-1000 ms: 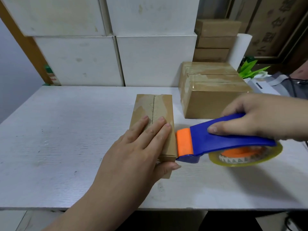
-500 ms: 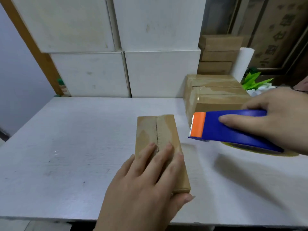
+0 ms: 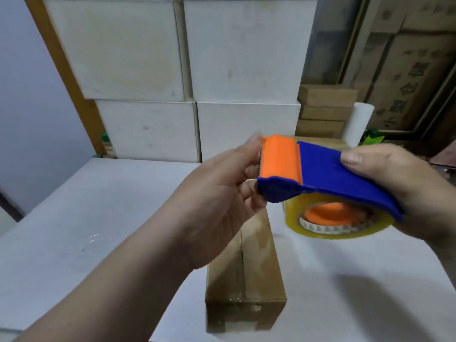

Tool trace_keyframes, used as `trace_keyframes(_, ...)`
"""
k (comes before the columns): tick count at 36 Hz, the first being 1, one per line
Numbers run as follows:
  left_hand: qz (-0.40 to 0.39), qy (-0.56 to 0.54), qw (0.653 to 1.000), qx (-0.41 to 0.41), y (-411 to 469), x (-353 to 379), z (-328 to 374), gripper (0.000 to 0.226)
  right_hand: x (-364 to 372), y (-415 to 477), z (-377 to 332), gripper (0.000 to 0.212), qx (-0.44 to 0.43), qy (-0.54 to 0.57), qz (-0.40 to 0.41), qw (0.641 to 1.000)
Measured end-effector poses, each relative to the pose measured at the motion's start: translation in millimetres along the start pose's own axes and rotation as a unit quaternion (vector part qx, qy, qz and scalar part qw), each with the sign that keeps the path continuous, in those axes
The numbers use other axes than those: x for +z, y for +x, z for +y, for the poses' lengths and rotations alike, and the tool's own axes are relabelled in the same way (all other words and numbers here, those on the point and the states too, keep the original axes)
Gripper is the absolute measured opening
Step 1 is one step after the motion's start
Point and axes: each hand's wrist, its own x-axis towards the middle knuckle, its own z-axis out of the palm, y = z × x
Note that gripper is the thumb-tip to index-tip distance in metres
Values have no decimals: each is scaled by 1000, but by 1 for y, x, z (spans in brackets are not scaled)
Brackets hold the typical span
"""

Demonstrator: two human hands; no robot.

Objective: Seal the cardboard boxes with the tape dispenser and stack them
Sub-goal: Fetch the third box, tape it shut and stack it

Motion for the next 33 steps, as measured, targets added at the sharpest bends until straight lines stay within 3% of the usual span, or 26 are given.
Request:
trace_keyframes(7,69,94,992,42,2,-12,4,12,3,16,6,69,10,-13,21,1000)
trace_keyframes(11,90,196,976,42,5,-19,13,17,0,22,6,71,5,-45,31,998)
trace_keyframes(19,104,439,889,82,15,-29,19,14,-6,32,4,83,5,-131,30,991)
trace_keyframes(23,117,451,882,70,15,-38,30,18,-19,37,8,74,17,-154,31,987)
trace_keyframes(27,177,430,884,53,14,-70,40,20,-45,32,12,91,66,-171,40,982)
trace_keyframes(30,181,418,890,13,19,-81,27,15,-53,35,18,91,109,-197,24,974)
trace_keyframes(33,210,457,864,35,28,-86,8,8,-53,41,22,89,121,-211,13,970)
